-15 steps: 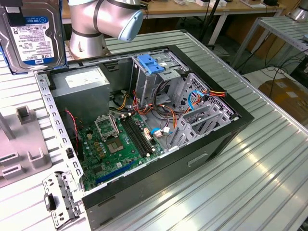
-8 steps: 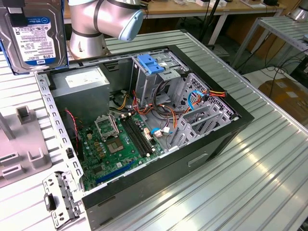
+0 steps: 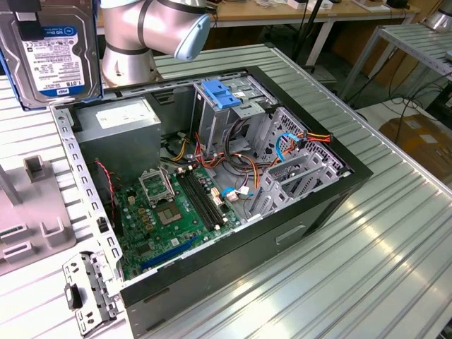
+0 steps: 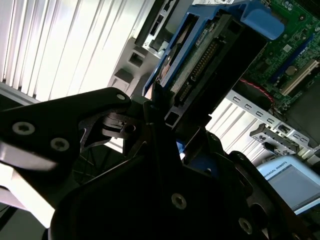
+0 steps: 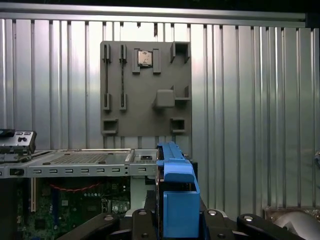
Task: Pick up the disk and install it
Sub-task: 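Pick up the disk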
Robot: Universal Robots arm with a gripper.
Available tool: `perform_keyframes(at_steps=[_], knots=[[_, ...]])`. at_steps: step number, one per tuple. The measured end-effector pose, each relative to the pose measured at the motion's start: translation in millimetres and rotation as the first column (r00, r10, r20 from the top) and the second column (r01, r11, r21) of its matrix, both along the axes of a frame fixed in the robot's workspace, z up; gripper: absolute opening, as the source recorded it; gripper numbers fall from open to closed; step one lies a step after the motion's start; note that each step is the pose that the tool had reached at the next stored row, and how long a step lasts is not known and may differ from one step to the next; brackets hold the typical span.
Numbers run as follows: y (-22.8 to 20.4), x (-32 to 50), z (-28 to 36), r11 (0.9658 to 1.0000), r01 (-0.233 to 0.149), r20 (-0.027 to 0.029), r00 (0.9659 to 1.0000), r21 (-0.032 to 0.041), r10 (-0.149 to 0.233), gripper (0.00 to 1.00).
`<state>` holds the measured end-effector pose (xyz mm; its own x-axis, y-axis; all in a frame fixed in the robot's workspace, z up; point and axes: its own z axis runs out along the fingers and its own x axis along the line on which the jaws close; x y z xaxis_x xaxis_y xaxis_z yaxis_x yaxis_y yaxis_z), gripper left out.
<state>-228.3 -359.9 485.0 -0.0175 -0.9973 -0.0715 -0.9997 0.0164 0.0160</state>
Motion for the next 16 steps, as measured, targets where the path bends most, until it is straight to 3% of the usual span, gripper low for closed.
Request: perform_keyframes(at_steps=[16], knots=[[-3.9, 4.8, -0.4, 1.0, 0.0, -0.0001, 1.0, -0.0001, 0.0, 0.37]])
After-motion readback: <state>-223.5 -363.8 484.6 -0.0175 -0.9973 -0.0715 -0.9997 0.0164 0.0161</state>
